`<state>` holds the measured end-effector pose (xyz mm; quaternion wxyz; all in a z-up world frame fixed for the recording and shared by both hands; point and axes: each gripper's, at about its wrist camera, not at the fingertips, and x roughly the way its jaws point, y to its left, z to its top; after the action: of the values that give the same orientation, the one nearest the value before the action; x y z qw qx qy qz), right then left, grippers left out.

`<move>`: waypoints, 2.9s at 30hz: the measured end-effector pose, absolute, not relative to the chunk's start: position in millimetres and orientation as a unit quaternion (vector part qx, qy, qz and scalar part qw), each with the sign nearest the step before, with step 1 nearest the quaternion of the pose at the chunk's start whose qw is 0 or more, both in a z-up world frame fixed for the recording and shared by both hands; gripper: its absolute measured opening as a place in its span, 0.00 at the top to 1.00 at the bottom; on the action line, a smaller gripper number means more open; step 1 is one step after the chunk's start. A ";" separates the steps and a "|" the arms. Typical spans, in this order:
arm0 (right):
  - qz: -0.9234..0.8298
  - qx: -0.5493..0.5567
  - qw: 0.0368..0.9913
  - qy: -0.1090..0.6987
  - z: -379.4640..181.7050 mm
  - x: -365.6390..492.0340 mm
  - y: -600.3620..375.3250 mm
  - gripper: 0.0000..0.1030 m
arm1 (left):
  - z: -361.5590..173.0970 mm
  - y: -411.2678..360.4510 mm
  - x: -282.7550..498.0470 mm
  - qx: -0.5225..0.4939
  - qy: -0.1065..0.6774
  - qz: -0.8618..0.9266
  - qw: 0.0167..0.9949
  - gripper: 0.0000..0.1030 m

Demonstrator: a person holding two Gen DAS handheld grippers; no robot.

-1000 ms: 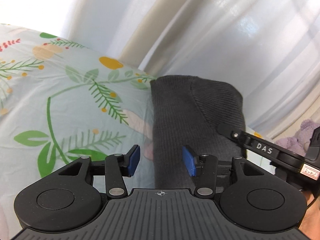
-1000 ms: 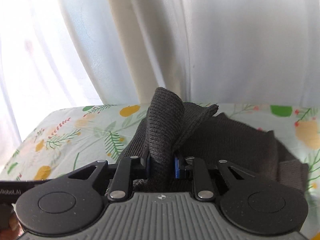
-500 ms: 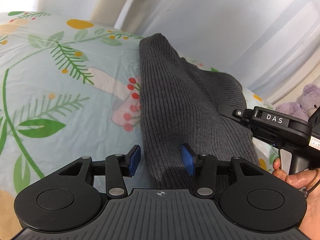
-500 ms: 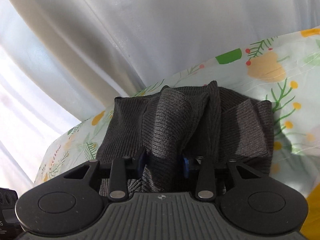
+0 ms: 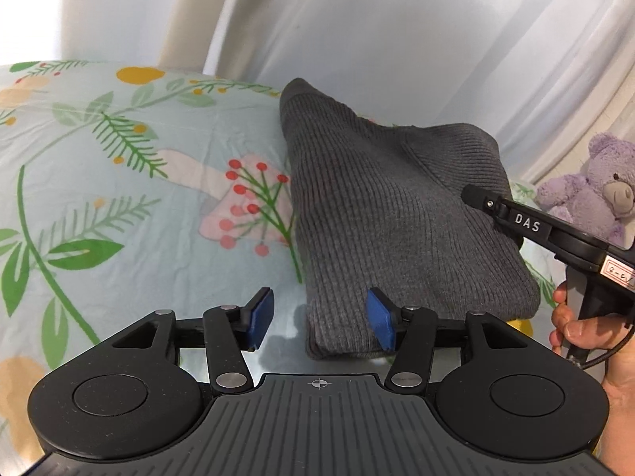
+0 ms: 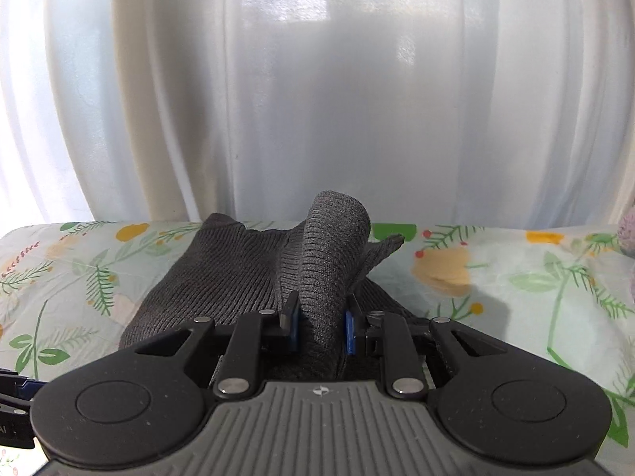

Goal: Fold small clothes

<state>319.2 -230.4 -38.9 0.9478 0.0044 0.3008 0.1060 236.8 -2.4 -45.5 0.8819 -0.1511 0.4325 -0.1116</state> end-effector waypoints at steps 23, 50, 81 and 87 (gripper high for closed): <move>0.170 0.318 0.858 0.365 -85.1 232.1 -311.9 0.40 | -60.8 -40.8 207.0 -0.092 0.459 -0.143 0.872 0.37; 0.194 0.408 0.812 0.369 -112.9 247.4 -354.2 0.40 | -40.2 24.9 222.0 -0.171 0.446 -0.091 0.874 0.31; 0.251 0.467 0.737 0.419 -147.1 384.4 -363.4 0.26 | -91.8 26.2 360.4 -0.335 0.472 -0.198 0.791 0.34; 0.257 0.456 0.737 0.428 -150.0 391.9 -353.3 0.45 | -90.9 24.8 358.8 -0.323 0.467 -0.193 0.800 0.42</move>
<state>391.9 -353.3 -150.0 0.7367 0.4557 0.4281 0.2575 358.8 24.8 -90.9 0.8003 -0.3231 0.4667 -0.1932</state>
